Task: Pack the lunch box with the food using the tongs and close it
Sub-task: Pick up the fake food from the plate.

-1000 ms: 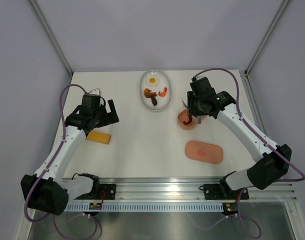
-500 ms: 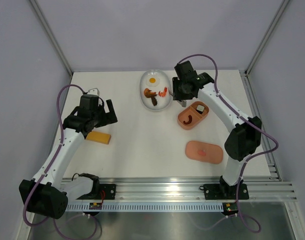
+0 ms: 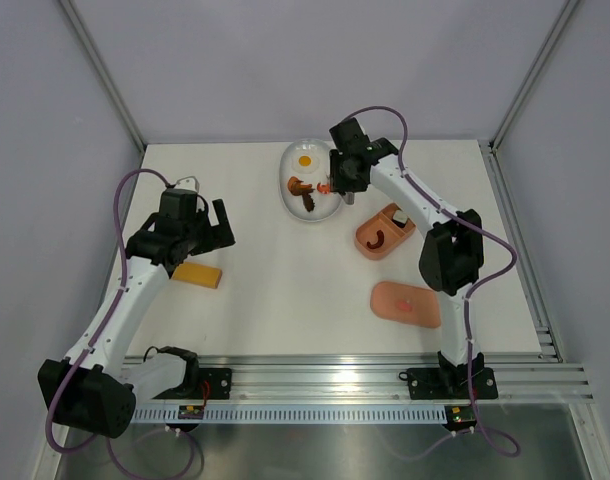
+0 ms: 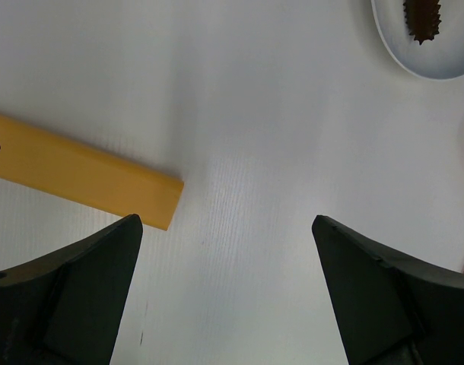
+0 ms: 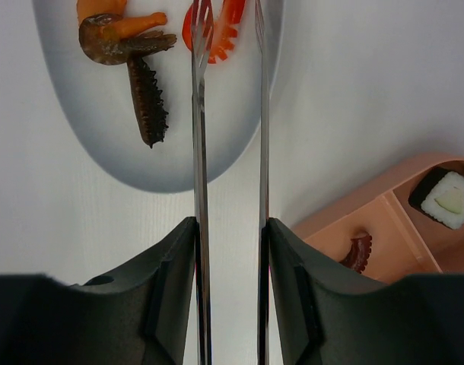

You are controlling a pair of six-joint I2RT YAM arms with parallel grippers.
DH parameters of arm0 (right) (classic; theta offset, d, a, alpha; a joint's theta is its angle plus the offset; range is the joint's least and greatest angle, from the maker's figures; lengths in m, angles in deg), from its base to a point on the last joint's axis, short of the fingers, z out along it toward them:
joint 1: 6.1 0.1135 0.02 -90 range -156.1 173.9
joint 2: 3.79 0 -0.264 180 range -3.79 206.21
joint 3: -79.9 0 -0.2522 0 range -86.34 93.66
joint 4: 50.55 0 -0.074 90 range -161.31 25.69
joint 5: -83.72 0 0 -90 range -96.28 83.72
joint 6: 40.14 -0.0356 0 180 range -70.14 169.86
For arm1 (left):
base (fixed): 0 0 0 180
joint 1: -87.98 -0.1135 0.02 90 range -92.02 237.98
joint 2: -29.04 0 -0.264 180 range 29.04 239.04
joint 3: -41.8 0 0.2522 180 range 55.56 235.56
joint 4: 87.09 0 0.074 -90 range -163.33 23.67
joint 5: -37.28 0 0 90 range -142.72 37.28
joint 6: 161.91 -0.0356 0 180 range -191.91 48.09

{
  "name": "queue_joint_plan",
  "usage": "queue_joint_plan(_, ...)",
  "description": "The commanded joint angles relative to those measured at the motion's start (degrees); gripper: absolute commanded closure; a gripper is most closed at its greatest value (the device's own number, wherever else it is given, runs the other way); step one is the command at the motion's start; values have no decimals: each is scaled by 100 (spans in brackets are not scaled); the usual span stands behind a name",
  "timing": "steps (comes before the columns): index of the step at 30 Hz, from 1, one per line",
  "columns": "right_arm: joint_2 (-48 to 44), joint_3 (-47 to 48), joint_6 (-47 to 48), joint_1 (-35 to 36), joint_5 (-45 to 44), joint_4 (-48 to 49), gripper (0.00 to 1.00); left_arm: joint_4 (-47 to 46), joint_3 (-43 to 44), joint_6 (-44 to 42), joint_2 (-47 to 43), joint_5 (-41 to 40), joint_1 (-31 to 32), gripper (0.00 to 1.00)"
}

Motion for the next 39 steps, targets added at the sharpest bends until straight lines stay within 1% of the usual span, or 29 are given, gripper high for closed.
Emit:
queue_joint_plan(1, 157, 171, -119, -12, -92, 345, 52, -124, -10, -70, -146, -28, 14, 1)
queue_joint_plan(8, 447, 258, -180, -12, -127, 399, 52, -124, -63, -78, -252, -10, 14, 1)
queue_joint_plan(14, 702, 354, -31, 111, -469, 303, 52, -159, -116, -78, -260, 42, 14, 1)
queue_joint_plan(18, 772, 416, 13, 164, -514, 276, 52, -177, -186, -70, -295, 60, 14, 1)
queue_joint_plan(34, 869, 776, -14, 322, -215, 65, 52, -133, -256, -61, -445, 42, 14, 1)
queue_joint_plan(37, 966, 926, 48, 322, -206, -57, 54, -116, -256, -61, -454, 34, 14, 1)
queue_joint_plan(39, 966, 944, 100, 313, -206, -67, 56, -116, -265, -61, -463, 16, 14, 1)
